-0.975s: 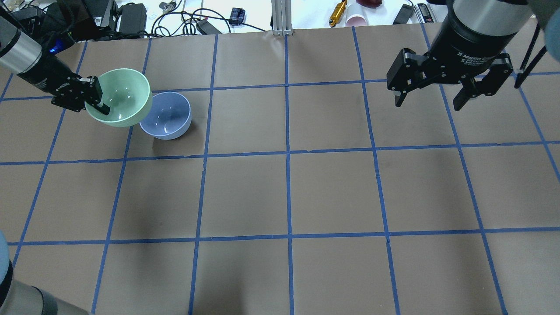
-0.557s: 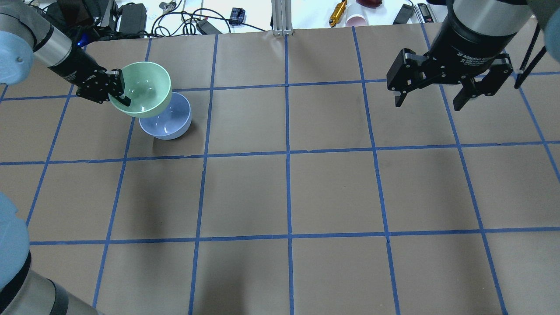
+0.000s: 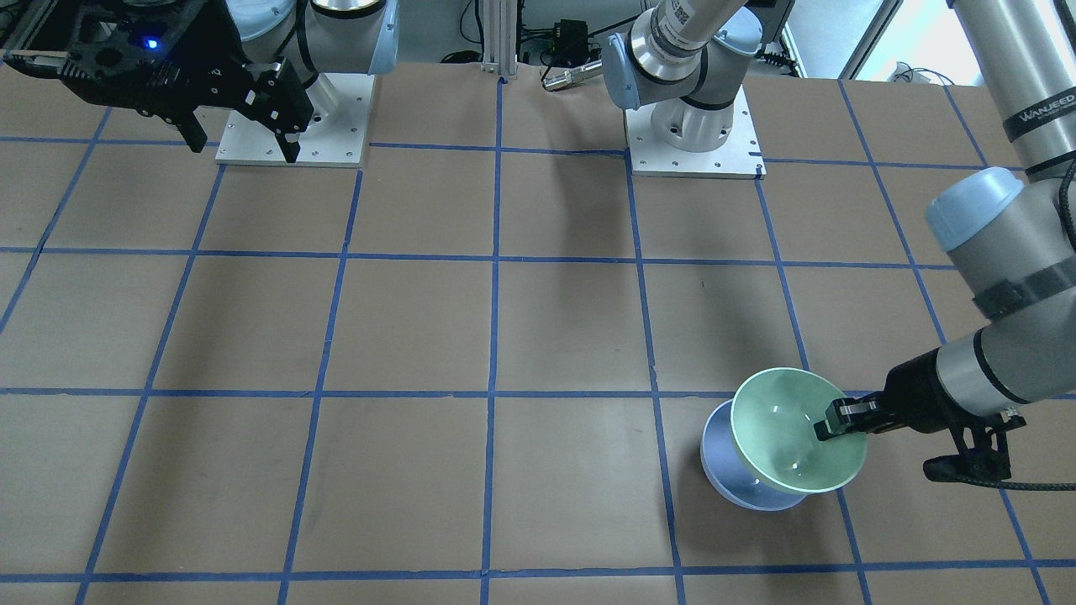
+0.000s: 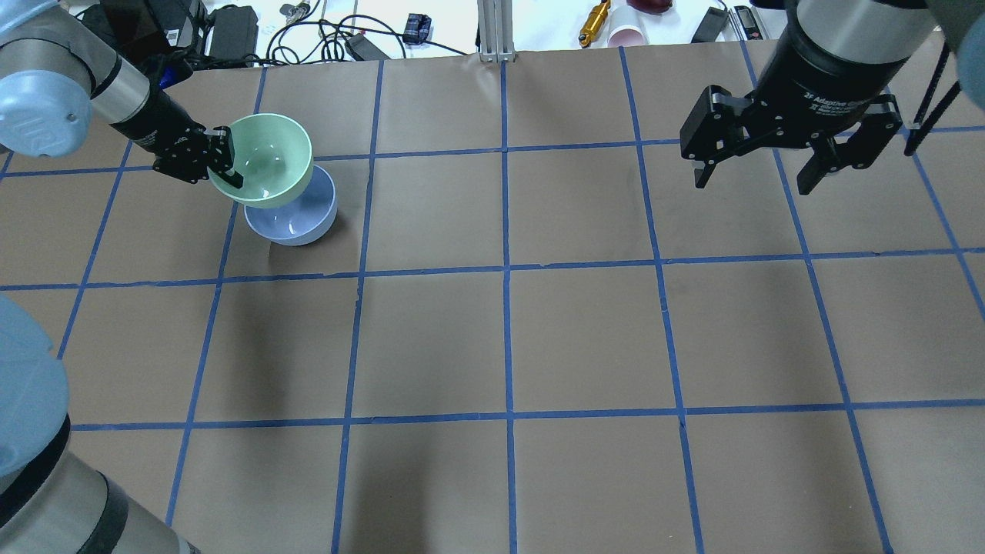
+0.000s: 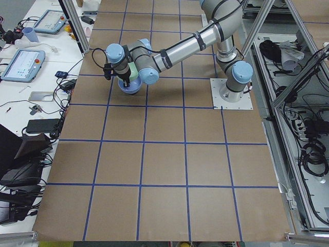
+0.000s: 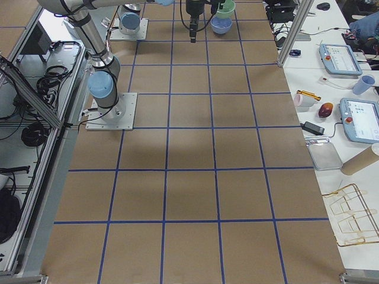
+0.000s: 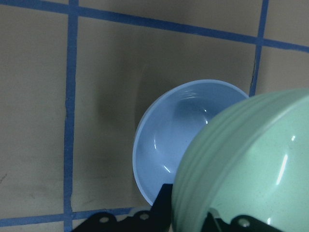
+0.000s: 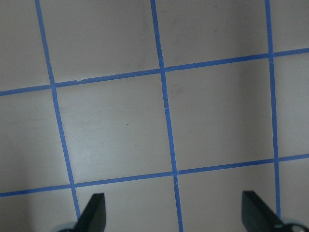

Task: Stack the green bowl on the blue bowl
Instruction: 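Lower the green bowl into the blue bowl with the left gripper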

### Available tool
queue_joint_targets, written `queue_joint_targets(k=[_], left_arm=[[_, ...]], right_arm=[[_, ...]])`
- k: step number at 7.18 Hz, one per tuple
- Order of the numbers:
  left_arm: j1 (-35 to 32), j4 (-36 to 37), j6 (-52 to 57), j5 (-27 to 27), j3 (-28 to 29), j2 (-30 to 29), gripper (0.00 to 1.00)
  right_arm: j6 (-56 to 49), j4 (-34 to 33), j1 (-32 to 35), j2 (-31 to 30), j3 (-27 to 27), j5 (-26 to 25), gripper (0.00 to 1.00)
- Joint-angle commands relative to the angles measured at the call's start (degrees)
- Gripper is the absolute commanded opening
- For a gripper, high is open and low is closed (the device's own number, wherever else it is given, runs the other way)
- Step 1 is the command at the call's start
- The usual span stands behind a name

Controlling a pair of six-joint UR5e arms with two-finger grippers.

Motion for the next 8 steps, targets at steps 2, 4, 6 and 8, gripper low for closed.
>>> queue_joint_targets(k=[2, 4, 6, 8], left_arm=[[0.00, 1.43, -0.14, 1.77, -0.82, -1.31, 0.00], [0.00, 1.43, 0.30, 2.66, -1.34, -1.58, 0.00], [0.00, 1.52, 0.30, 2.66, -2.39, -1.58, 0.00], [0.00, 1.61, 0.22, 2.57, -2.40, -1.49, 0.00]], right_arm=[[0.00, -0.06, 0.00, 0.00, 0.05, 0.00, 1.00], [0.00, -0.06, 0.00, 0.00, -0.04, 0.00, 1.00], [0.00, 0.03, 0.00, 0.00, 0.05, 0.00, 1.00], [0.00, -0.06, 0.00, 0.00, 0.05, 0.00, 1.00]])
